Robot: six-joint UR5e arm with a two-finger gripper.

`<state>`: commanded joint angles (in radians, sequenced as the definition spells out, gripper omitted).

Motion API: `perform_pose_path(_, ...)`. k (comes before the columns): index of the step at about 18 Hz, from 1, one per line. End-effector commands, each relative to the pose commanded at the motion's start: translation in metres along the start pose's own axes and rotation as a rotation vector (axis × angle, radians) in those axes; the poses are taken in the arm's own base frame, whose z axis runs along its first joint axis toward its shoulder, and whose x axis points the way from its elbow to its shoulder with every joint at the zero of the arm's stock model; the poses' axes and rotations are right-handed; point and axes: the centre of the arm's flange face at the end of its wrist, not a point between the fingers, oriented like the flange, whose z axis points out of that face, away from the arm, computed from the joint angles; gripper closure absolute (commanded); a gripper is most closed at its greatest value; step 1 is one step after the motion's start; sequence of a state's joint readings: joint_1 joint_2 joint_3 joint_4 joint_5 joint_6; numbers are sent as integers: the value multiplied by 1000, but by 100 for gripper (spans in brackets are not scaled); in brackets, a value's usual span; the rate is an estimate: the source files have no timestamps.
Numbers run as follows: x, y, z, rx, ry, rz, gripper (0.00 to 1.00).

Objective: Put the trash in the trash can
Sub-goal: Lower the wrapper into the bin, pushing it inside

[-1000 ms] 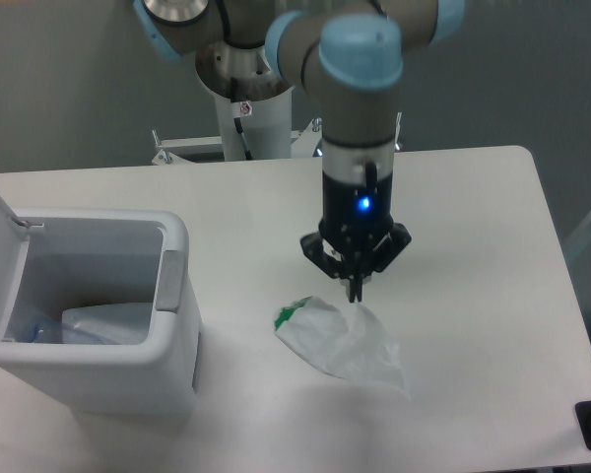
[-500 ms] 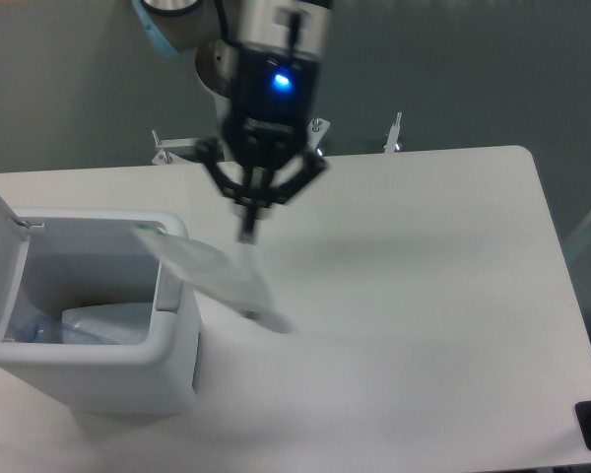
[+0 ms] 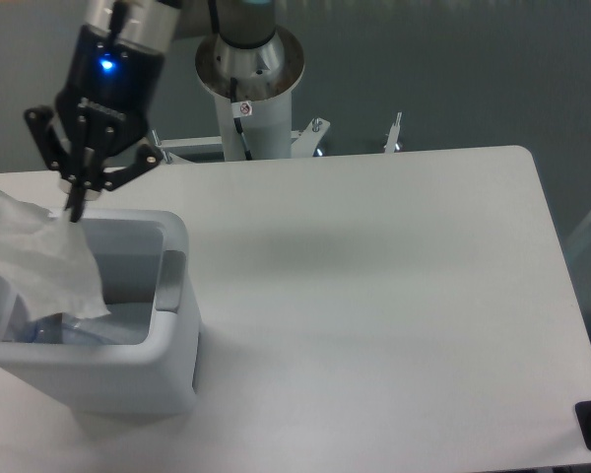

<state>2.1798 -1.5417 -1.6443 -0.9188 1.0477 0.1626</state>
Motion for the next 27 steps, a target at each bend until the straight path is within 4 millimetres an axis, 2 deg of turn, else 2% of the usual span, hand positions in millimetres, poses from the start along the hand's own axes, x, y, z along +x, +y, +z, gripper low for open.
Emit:
perform_pose_path(4,-6,16,11,-45,-4,-26,100)
perform_pose_path(10,-8,21,15,-100,2,-59,100)
perform_pose_path(13,-21,20,29,-120,-29,-70,100)
perform_pose_path(16,-31,10,38,-125,-38,-75,100)
perform_pose_path(21,-36,-12,38,-101,-46,-107,100)
perform_pose_path(27,-58,-5,65,-158,-114,-119,100)
